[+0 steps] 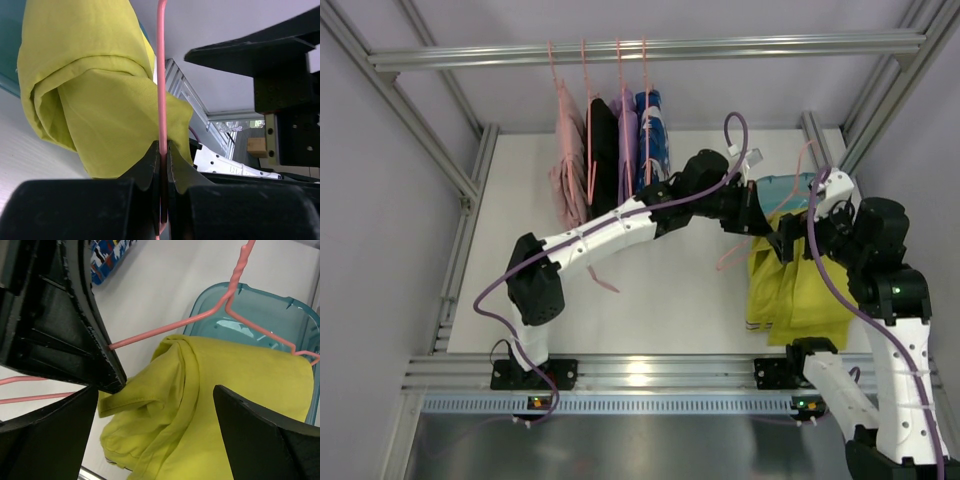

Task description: Remove the trousers from the hanger

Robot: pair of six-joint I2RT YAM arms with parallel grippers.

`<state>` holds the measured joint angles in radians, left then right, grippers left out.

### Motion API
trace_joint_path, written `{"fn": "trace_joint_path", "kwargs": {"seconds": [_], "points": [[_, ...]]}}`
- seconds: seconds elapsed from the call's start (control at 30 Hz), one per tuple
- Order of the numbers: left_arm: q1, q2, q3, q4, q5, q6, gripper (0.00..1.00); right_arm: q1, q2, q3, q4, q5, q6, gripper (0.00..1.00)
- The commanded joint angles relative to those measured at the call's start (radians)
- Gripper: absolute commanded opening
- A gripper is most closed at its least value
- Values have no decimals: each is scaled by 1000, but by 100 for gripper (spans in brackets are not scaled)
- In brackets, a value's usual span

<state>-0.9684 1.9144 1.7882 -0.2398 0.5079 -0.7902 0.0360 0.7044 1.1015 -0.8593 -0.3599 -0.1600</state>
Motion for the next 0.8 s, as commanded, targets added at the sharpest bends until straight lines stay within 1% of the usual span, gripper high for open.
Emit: {"fn": "trace_joint_path", "kwargs": {"seconds": [0.0, 0.1, 0.2, 0.4, 0.43, 0.5, 0.57, 0.6, 0.63, 0.7, 0.77], "points": [[11, -74, 54, 154, 6, 14, 0, -4, 26, -9, 23, 38, -70, 99], [11, -74, 46, 155, 7, 14, 0, -4, 32, -38, 28, 56, -128, 100], [11, -77, 43, 166, 17, 13, 0, -13, 40, -72, 13, 18, -171, 99], [11, -83, 39, 183, 30, 8, 0, -27, 75, -104, 25, -23, -185, 100], [11, -86, 36, 192, 37, 8, 0, -71, 87, -107, 34, -31, -181, 99], [11, -89, 27, 209, 41, -3, 0, -85, 98, -124, 49, -42, -173, 99], [11, -92, 22, 230, 49, -17, 0, -103, 113, -143, 75, -44, -173, 94], [11, -92, 20, 231, 49, -23, 0, -110, 116, -159, 80, -54, -177, 89], [11, -92, 20, 231, 50, -26, 0, -125, 125, -167, 85, -62, -182, 81], [13, -95, 20, 231, 52, -32, 0, -139, 135, -181, 88, -92, -187, 78], [13, -98, 20, 266, 53, -38, 0, -159, 141, -193, 86, -137, -196, 75]]}}
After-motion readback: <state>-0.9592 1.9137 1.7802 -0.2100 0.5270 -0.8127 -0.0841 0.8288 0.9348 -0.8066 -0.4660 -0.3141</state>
